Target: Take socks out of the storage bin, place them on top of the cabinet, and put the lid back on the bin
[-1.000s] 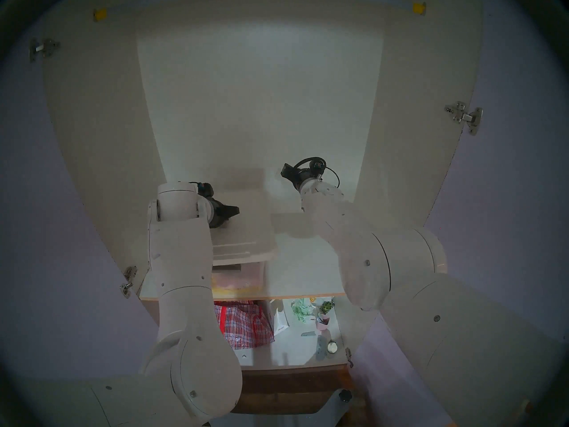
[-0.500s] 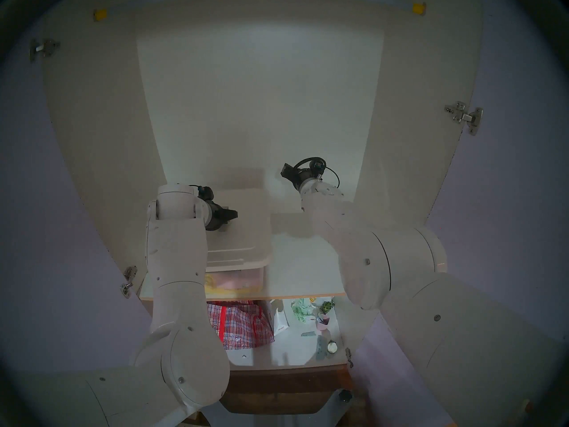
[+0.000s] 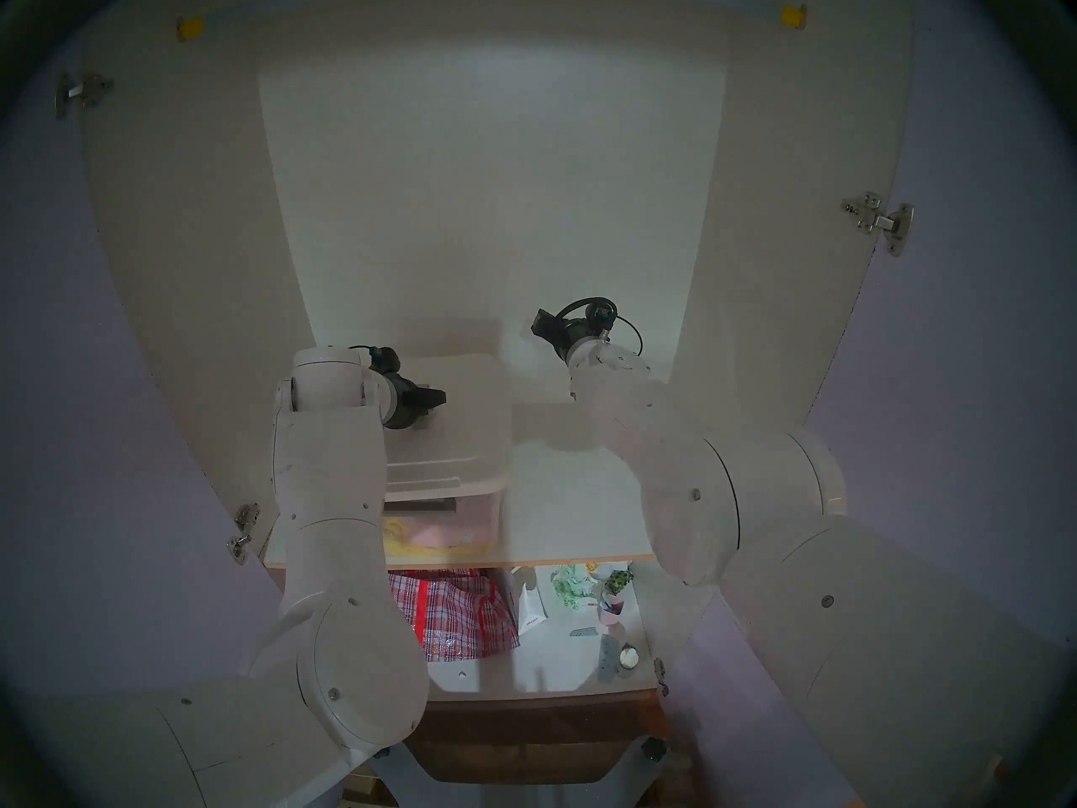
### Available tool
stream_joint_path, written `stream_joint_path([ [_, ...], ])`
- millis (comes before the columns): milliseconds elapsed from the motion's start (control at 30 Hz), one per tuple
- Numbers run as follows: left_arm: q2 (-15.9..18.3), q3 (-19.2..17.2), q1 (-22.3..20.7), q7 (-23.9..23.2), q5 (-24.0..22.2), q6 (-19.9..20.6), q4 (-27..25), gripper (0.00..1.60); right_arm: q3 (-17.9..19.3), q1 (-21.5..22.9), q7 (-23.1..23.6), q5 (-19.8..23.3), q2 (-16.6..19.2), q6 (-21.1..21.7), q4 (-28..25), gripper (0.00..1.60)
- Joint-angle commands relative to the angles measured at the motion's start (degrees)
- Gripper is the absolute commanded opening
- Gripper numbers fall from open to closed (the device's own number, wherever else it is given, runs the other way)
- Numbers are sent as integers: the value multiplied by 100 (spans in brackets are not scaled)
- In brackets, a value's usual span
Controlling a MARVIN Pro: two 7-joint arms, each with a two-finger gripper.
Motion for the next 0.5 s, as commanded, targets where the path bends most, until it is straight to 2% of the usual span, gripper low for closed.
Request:
stream_joint_path([
  [0,131,86,-318,-109,-99,-292,137,0,0,207,43,-2,-10,-120,-122,160],
  [133,477,193,-497,-413,-141,-386,453,0,0,206,40,-2,-10,-110,-125,160],
  [467,925,282,-902,-468,-182,-420,1188,0,1,209,44,-2,-11,-119,-118,160],
])
